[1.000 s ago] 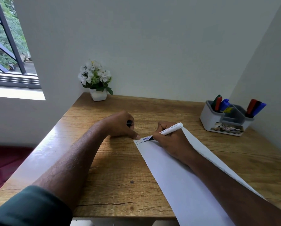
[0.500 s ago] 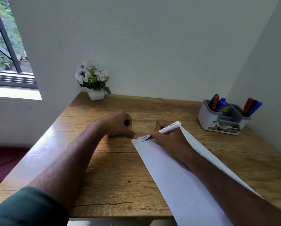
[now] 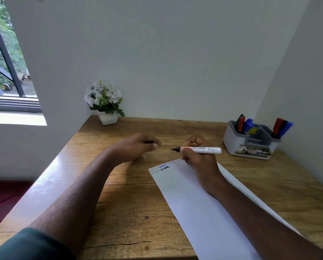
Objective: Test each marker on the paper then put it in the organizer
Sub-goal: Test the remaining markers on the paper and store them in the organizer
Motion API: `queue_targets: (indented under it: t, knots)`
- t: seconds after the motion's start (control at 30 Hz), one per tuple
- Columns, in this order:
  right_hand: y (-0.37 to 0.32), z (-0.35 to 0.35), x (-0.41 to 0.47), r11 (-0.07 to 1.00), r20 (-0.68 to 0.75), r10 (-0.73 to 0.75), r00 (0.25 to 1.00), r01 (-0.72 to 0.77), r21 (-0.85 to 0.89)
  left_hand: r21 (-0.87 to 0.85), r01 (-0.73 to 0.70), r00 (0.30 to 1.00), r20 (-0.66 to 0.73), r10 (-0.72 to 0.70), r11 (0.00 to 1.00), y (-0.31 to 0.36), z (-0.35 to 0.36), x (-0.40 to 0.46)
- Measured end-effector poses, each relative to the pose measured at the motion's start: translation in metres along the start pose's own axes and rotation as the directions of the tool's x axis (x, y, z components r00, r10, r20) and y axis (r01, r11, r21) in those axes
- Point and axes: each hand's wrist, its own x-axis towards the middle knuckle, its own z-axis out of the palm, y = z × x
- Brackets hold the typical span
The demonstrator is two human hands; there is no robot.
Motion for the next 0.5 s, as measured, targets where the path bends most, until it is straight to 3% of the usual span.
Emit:
queue_targets:
  t: [0.07,0.13,0.33,0.5]
  knots:
    - [0.0003,-0.0017,-0.0008,0.998,0.014,-0.031,0.999,0.030,0.053,-0.199,0.019,1.000,0.010,-0.017,0.980,-0.0014,0.0037,0.0005]
    - [-0.0001,-0.0043,-0.0018,0.989,0.036,-0.065,0.997,0.060,0.133,-0.277,-0.055,0.998,-0.007,0.055,0.959,-0.0024,0.0074,0.0002]
    - [-0.0010,-0.0052,-0.0012,0.982,0.043,-0.048,0.998,0.039,0.187,-0.343,-0.202,0.979,-0.071,0.189,0.917,-0.0010,0.0083,0.0000]
    - [-0.0010,-0.0045,-0.0024,0.984,0.052,-0.071,0.996,0.061,0.166,-0.310,-0.251,0.965,-0.003,0.263,0.917,-0.0014,0.0085,-0.0011]
